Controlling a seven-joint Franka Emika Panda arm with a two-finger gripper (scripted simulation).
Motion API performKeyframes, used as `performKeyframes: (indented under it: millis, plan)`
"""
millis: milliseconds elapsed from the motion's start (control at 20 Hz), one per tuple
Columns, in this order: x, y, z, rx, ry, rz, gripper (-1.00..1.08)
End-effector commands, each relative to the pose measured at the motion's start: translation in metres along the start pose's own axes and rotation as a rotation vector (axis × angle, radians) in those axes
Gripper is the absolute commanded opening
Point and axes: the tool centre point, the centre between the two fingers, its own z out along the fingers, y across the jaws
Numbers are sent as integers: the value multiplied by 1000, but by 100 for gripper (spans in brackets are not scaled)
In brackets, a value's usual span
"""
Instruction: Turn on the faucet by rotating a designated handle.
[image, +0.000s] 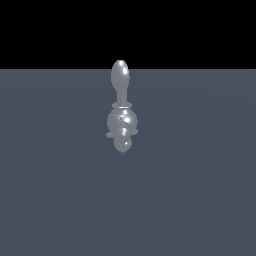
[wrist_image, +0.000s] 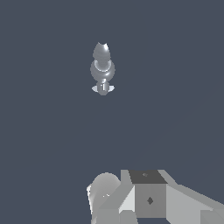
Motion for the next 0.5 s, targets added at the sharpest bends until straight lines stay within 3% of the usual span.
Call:
performKeyframes:
  millis: [0,50,100,150,200,250,300,350,400,450]
  plan:
    - [0,2,37,11,-92,15,-36]
    - [7,-14,53,6,-117,-27,-18]
    - [14,3,73,-8,-130,38,-15]
    - [15,-8,99,-26,-174,25,-20]
    - [19,1,120,4,-194,68,-22]
    - [19,-40,143,3,-225,2,-5]
    - [19,-16,163,32,-253,84,14]
    - [22,-23,180,-23,-265,23,18]
    - [28,-35,192,-17,-271,49,3]
    - [32,-17,208,-5,-285,131,-8]
